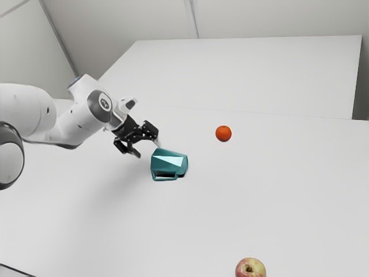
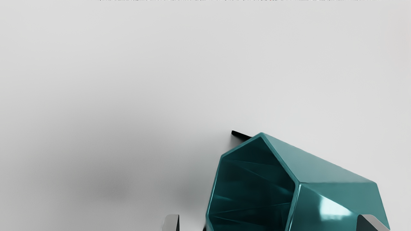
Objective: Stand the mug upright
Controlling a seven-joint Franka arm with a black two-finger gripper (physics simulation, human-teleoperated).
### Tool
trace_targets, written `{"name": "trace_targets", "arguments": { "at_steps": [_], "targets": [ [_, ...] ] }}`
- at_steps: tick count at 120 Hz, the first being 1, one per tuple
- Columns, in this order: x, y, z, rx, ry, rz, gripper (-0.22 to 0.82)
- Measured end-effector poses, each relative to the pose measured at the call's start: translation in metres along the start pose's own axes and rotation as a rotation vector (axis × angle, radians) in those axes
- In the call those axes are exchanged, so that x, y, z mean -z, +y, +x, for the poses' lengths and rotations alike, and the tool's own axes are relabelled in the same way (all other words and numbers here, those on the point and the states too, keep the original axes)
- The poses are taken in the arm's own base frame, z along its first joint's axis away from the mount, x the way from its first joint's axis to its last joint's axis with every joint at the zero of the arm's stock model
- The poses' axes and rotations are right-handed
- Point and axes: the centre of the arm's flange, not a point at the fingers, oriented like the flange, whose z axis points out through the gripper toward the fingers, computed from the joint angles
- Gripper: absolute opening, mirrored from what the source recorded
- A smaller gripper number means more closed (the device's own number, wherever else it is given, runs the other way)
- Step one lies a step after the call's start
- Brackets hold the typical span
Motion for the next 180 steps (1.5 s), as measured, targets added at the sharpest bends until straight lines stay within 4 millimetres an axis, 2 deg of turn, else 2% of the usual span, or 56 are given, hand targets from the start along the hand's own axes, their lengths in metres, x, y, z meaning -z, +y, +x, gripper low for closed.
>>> {"name": "trace_targets", "arguments": {
  "at_steps": [74,111,138,180],
  "targets": [
    [-0.035,0.004,-0.013,-0.006,0.012,-0.176,0.60],
    [-0.043,0.006,-0.014,-0.021,0.029,-0.251,0.59],
    [-0.046,0.006,-0.017,-0.041,0.034,-0.288,0.43],
    [-0.048,0.005,-0.019,-0.071,0.041,-0.302,0.10]
  ]
}}
